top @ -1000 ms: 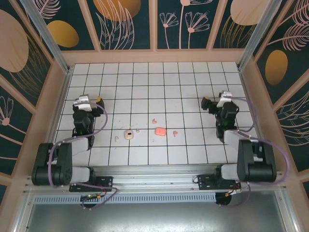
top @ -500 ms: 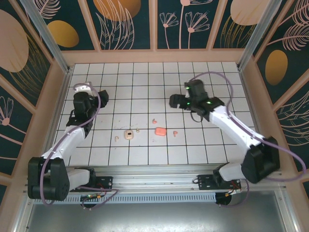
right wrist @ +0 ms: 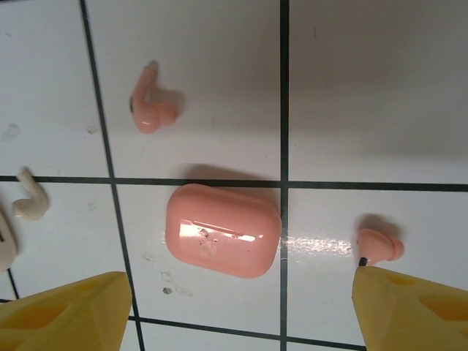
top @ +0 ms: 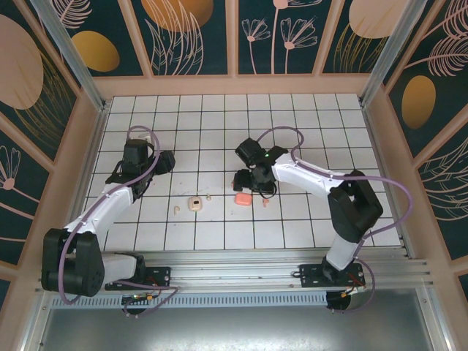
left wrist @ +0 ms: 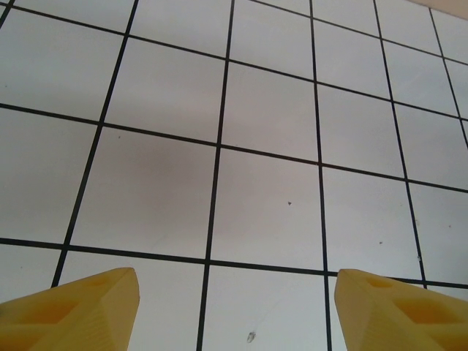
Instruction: Insert the wireless bluetooth earbuds into the charging case
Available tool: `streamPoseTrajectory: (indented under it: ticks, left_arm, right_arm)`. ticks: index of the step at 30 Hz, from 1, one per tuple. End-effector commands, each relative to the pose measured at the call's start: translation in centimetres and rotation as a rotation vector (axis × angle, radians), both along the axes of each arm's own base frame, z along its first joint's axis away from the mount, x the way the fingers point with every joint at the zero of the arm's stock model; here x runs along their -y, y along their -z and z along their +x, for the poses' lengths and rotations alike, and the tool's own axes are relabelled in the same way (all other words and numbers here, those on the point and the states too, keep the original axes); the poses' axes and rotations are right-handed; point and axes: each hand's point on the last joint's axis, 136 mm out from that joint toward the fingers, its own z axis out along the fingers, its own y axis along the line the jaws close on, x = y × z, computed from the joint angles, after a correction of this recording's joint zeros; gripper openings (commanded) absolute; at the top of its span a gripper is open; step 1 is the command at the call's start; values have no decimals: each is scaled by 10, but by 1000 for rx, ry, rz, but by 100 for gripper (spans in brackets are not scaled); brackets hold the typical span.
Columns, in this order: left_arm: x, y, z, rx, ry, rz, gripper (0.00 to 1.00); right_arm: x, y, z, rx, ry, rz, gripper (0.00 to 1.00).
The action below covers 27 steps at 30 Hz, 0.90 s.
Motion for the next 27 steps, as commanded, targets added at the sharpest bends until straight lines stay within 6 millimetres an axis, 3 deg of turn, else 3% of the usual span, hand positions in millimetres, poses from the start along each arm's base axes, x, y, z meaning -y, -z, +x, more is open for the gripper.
streamPoseTrajectory:
  ticks: [1,9,19,27]
  left_arm:
    - [-3,5,-1,-27,-1,22,71]
    - [-3,7,-1,-34,-2,24,72]
    - [-4,-2,-3,-10,-4,31,72]
    - [-4,4,-4,-25,0,30,72]
  right_arm:
    - [-7,9,-6,-55,27,-4,78]
    - [-21,26,-9,-89,-3,-21,78]
    - [-20,44,-8,-114,-11,-92,77]
    - [-20,56,-6,-126,-13,-119,73]
